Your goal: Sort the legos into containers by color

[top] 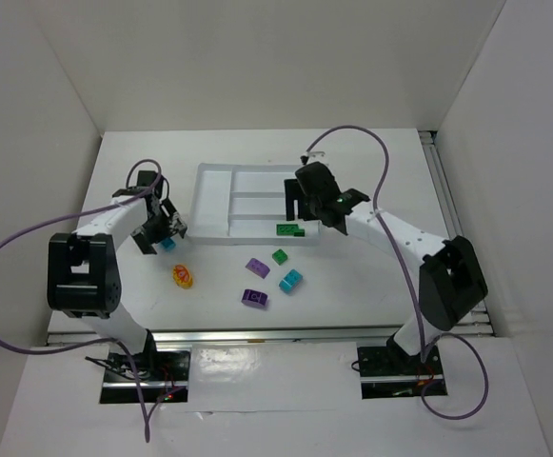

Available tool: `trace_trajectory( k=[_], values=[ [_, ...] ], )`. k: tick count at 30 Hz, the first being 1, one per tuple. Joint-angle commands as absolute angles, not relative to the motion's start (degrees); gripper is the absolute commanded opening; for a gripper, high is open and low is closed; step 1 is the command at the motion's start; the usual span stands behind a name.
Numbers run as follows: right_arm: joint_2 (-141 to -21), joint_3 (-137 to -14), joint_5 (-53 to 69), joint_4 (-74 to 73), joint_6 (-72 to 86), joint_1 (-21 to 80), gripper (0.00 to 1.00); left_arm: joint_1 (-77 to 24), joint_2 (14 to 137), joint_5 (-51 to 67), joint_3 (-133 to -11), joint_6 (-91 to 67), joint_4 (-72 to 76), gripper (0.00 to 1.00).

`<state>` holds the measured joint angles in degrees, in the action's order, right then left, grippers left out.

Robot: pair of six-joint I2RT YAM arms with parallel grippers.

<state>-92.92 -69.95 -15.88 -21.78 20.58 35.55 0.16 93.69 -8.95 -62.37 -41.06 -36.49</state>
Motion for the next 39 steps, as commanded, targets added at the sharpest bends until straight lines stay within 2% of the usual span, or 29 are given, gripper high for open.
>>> trace_trajectory(
  k=[1, 3, 8, 16, 17, 19, 20, 22, 23, 28, 35, 37, 39],
  values=[
    [-87.6, -68.0, -17.2, -20.8, 20.7, 34.9, 0.82, 0.3, 94.3, -11.4, -64.9, -43.3, -35.7, 0.93],
    [-87.1, -66.7, -17.2, -21.4, 20.7, 34.9, 0.84, 0.9, 96.1, -12.0, -64.9, -43.3, -34.5, 0.93],
    [-85.1, -65.0, -17.2, -22.0, 20.7, 34.9, 0.84, 3.4, 100.6, -10.7, -66.8, -43.9, -32.6, 0.81],
    [-83.2, -63.9, -17.8, -23.0, 20.7, 34.9, 0.84, 3.4, 104.1, -9.9, -68.9, -43.9, -33.1, 0.51],
    [-82.7, -63.9, -17.8, -23.0, 20.7, 34.9, 0.84, 3.4, 102.8, -9.9, -68.9, -43.9, -33.1, 0.46],
    [-82.1, -63.9, -18.5, -23.0, 20.7, 34.4, 0.84, 3.4, 101.2, -10.5, -68.9, -43.9, -33.1, 0.44],
    [-82.1, -63.4, -18.5, -23.5, 21.3, 34.4, 0.84, 3.4, 100.3, -10.5, -69.8, -43.2, -34.4, 0.38],
    [-81.6, -63.4, -19.0, -23.6, 21.3, 34.4, 0.84, 3.4, 96.6, -11.2, -71.3, -42.6, -34.9, 0.34],
    [-81.0, -63.4, -19.0, -24.1, 21.3, 34.4, 0.84, 2.6, 95.1, -11.2, -73.1, -41.9, -35.4, 0.27],
    [-79.9, -61.7, -18.2, -24.6, 21.8, 34.4, 0.84, -5.0, 91.8, -9.0, -81.7, -33.1, -34.4, 0.29],
    [-77.5, -59.1, -15.6, -28.1, 25.3, 36.5, 0.85, -16.4, 107.0, -13.4, -97.7, -26.7, -40.0, 0.29],
    [-76.4, -56.9, -15.6, -28.7, 29.7, 37.9, 0.88, -17.6, 111.2, -13.4, -100.5, -26.0, -40.5, 0.30],
    [-76.4, -55.1, -15.6, -28.7, 33.7, 40.2, 1.00, -17.6, 113.5, -12.8, -103.0, -26.0, -41.6, 0.30]
  ],
)
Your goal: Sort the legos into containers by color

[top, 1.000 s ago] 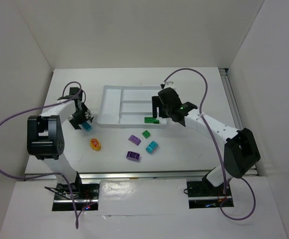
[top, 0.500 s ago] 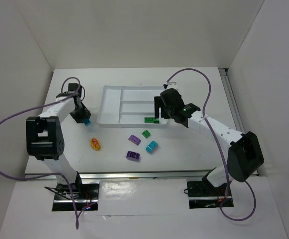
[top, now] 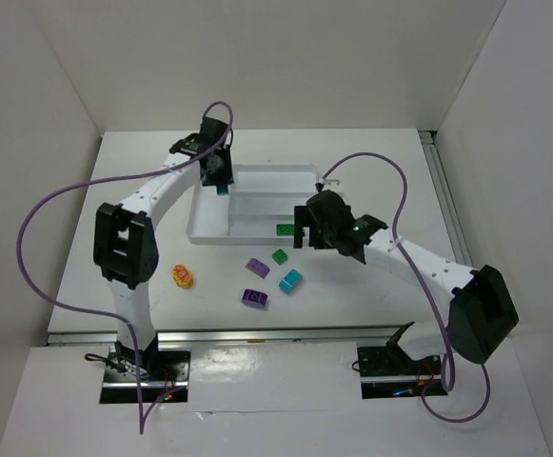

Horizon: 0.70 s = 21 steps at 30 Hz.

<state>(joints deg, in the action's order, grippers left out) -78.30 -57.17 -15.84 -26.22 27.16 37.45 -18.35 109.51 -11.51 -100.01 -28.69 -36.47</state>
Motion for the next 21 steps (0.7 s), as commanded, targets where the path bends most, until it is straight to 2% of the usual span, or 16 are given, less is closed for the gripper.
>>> trace_trajectory(
  k=[1, 6, 12, 14, 16, 17, 21],
  values=[
    [-76.4, -53.5, -14.8, -28.0, 36.9, 41.1, 1.00, -17.6, 114.4, -14.8, -103.0, -26.0, -43.1, 0.31],
    [-79.7, -52.2, -14.2, -27.2, 44.6, 47.3, 1.00, -17.6, 115.0, -15.6, -100.1, -24.9, -42.6, 0.37],
    [-83.8, -52.2, -15.4, -26.7, 49.6, 49.7, 1.00, -17.1, 115.5, -16.1, -97.9, -24.9, -42.0, 0.48],
    [-83.2, -51.5, -15.4, -26.2, 51.8, 49.7, 1.00, -16.5, 115.5, -16.1, -97.9, -25.4, -42.0, 0.61],
    [-82.7, -49.7, -15.9, -25.7, 53.3, 49.7, 0.99, -16.5, 115.5, -15.6, -97.2, -25.4, -42.0, 0.82],
    [-82.7, -49.7, -15.9, -25.0, 53.8, 49.7, 0.97, -16.5, 115.5, -14.9, -97.2, -25.4, -42.0, 0.89],
    [-83.3, -48.9, -14.7, -23.8, 55.5, 49.7, 0.94, -16.5, 113.3, -14.3, -96.6, -26.0, -42.0, 0.93]
  ],
)
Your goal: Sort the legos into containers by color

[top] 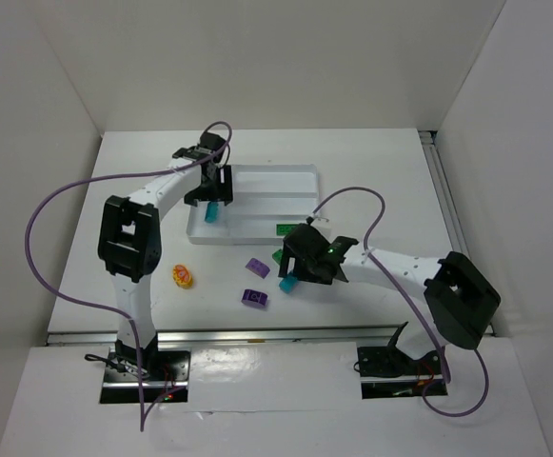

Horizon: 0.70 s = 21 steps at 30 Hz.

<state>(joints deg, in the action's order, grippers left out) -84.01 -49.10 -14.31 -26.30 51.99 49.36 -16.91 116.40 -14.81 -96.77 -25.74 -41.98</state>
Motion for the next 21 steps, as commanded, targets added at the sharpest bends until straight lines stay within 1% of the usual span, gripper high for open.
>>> trace_trajectory(
  k=[1, 4, 10, 11, 14, 15, 16, 21],
  values=[
    [-83.3, -48.9, -14.0, -23.3, 55.5, 49.7, 0.93, -16.5, 111.6, -13.0, -96.6, -26.5, -42.0, 0.93],
    [-84.8, -48.9, -13.5, -21.3, 56.1, 49.7, 0.92, -16.5, 107.2, -11.4, -96.6, -26.5, -42.0, 0.93],
    [-88.0, -49.7, -12.8, -19.9, 56.1, 49.7, 0.85, -18.4, 99.8, -9.5, -94.9, -26.5, -42.0, 0.93],
    [-88.6, -49.7, -12.8, -19.9, 56.1, 49.7, 0.80, -18.9, 99.1, -9.5, -94.9, -26.5, -42.0, 0.93],
    [-89.2, -50.3, -13.6, -21.5, 56.6, 50.3, 0.72, -18.9, 96.8, -9.5, -94.9, -26.5, -43.1, 0.93],
    [-89.2, -50.8, -14.3, -23.0, 57.2, 50.3, 0.66, -18.9, 96.0, -9.5, -95.4, -26.5, -43.1, 0.93],
    [-89.2, -50.8, -14.3, -23.5, 57.2, 50.3, 0.66, -18.9, 96.0, -9.5, -96.1, -26.5, -43.1, 0.93],
    [-89.7, -50.8, -15.8, -24.2, 57.2, 50.8, 0.46, -18.9, 94.2, -9.5, -98.0, -26.0, -43.7, 0.93]
  ],
)
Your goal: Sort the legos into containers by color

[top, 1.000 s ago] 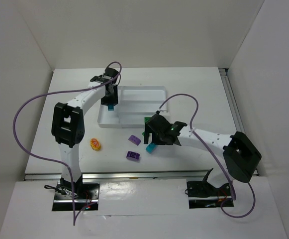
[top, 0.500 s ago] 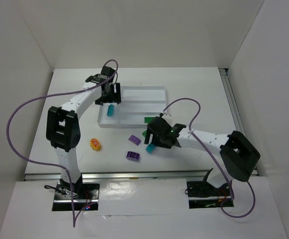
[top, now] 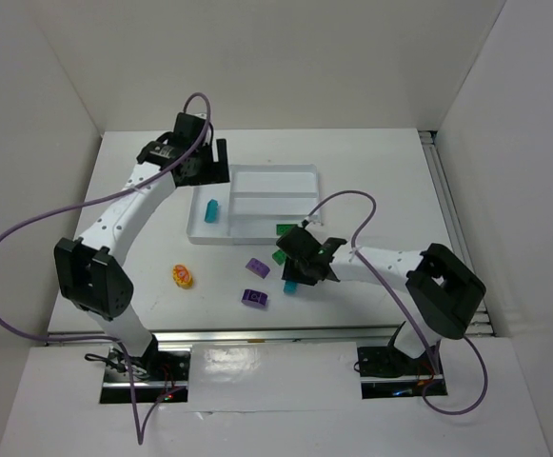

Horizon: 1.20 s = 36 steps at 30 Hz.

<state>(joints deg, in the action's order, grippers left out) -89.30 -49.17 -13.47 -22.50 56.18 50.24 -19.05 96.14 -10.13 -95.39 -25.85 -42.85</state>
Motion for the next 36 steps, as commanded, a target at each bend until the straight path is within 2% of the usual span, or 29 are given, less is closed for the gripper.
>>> trace_trajectory(
  k=[1, 7, 11, 17, 22, 28, 36],
  values=[
    [-89.7, -52.0, -16.4, -25.0, 57.2, 51.3, 0.43, -18.9, 94.2, -9.5, -98.0, -26.0, -44.2, 0.93],
    [-89.7, -61.2, -25.7, -32.2, 52.7, 55.3, 0.39, -18.9, 91.6, -9.5, -100.4, -26.0, -46.0, 0.93],
    [-91.2, -70.6, -26.5, -28.2, 42.2, 55.9, 0.39, -18.9, 88.9, -8.9, -100.9, -27.3, -47.0, 0.92],
    [-101.8, -82.4, -22.0, -20.0, 33.5, 51.3, 0.39, -16.6, 83.4, -8.9, -101.4, -32.4, -48.6, 0.92],
    [-109.2, -90.7, -14.2, -8.6, 30.0, 48.2, 0.40, -14.0, 77.2, -12.9, -97.1, -36.9, -48.6, 0.92],
    [-121.9, -104.6, -10.0, -7.8, 28.1, 47.1, 0.40, -11.3, 71.2, -15.9, -89.7, -41.5, -50.7, 0.92],
    [-135.1, -121.4, -6.3, -10.2, 28.1, 45.1, 0.40, -8.6, 67.3, -14.6, -85.8, -41.6, -51.2, 0.92]
  ],
)
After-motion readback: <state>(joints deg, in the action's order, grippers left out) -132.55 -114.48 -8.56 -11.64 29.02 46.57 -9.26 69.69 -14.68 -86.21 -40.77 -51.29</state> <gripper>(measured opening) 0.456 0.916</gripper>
